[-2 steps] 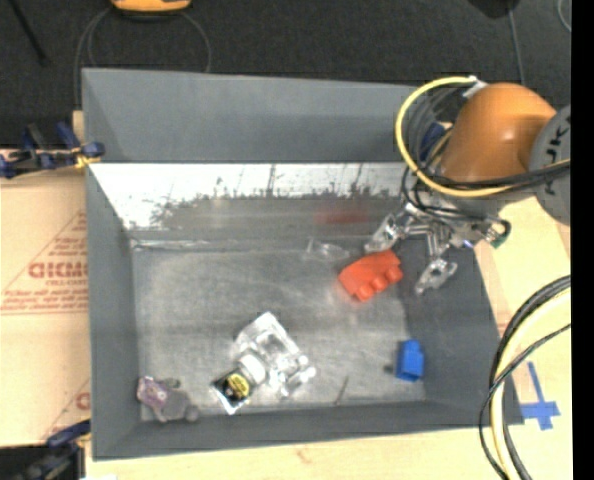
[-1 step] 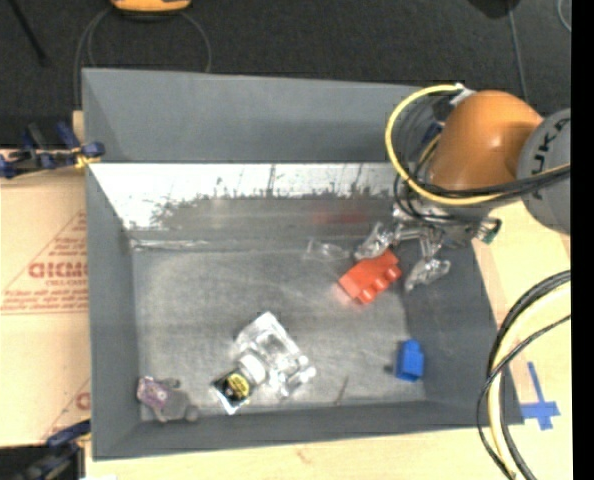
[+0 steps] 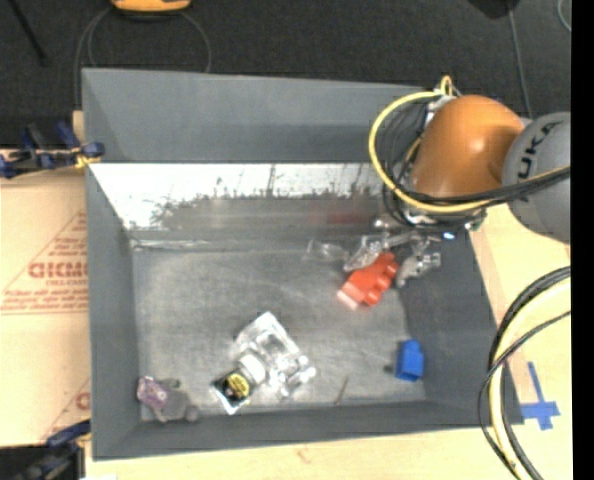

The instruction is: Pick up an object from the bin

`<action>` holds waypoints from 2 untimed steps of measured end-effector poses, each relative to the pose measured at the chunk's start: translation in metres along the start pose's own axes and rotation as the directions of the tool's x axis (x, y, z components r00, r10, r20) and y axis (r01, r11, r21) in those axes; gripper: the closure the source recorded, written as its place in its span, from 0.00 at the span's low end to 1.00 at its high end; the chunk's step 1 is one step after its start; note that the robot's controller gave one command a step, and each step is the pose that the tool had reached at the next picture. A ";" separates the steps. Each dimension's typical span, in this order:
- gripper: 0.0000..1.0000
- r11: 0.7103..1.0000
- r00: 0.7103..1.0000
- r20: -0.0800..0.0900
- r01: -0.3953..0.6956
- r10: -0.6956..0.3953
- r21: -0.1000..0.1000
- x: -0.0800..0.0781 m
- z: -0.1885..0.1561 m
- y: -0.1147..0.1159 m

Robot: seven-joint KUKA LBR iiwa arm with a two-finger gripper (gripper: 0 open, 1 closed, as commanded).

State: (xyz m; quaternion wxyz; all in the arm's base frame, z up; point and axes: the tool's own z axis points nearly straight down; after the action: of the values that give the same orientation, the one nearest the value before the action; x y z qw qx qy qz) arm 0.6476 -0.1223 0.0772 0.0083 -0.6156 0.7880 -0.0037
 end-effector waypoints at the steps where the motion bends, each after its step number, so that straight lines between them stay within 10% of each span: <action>1: 1.00 1.000 1.000 0.005 -0.002 0.002 -0.002 -0.003 -0.001 0.000; 2: 1.00 1.000 1.000 -0.007 -0.005 0.005 -0.011 -0.002 -0.030 -0.002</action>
Offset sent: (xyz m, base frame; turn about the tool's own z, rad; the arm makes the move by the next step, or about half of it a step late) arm 0.0000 0.0000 0.0000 0.0000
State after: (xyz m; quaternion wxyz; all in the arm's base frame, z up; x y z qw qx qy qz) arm 0.6493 -0.1213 0.1072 0.0023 -0.6136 0.7896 -0.0016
